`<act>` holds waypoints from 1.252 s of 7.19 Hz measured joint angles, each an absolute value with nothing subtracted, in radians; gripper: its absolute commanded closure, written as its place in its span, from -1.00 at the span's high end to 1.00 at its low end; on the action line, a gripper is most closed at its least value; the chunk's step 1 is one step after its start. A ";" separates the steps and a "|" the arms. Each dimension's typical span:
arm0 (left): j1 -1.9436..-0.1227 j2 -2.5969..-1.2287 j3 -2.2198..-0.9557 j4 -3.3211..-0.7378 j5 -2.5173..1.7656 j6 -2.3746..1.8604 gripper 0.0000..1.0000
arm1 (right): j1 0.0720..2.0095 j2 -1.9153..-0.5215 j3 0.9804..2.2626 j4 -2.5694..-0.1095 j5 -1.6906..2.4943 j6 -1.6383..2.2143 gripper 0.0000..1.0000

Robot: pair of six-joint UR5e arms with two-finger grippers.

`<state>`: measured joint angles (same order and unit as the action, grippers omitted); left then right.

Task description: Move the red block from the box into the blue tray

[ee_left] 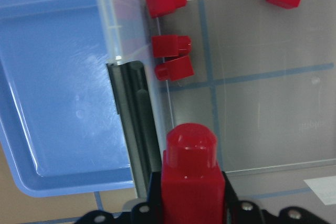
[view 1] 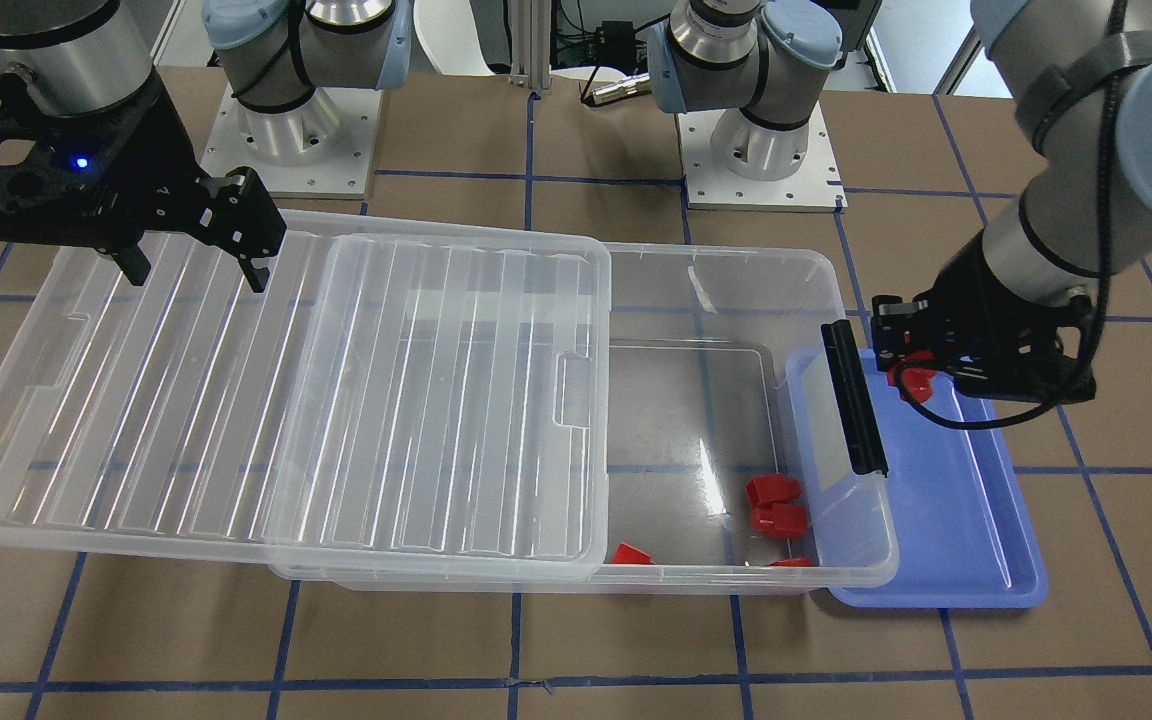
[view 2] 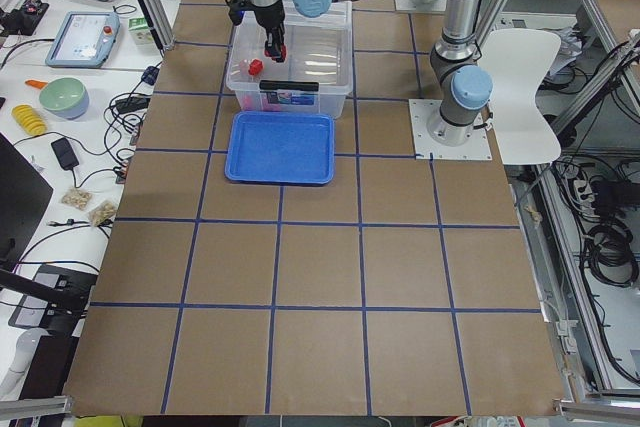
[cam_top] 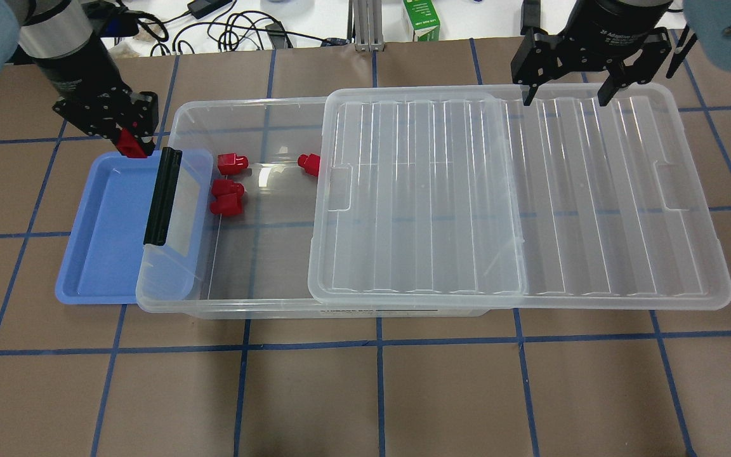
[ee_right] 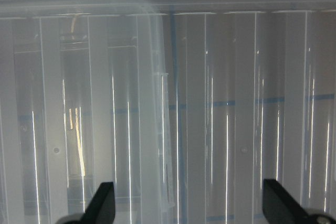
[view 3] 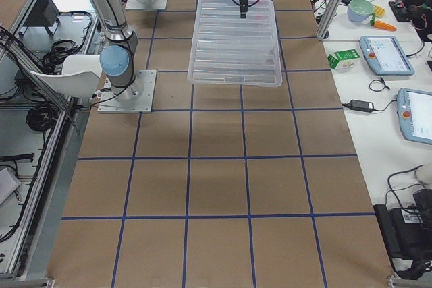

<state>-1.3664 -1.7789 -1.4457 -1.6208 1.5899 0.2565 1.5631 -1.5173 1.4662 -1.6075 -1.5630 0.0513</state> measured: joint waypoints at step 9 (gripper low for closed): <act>-1.181 -1.872 -1.702 -1.320 1.589 0.433 -1.00 | 1.555 -1.517 1.459 -1.603 -1.563 0.042 1.00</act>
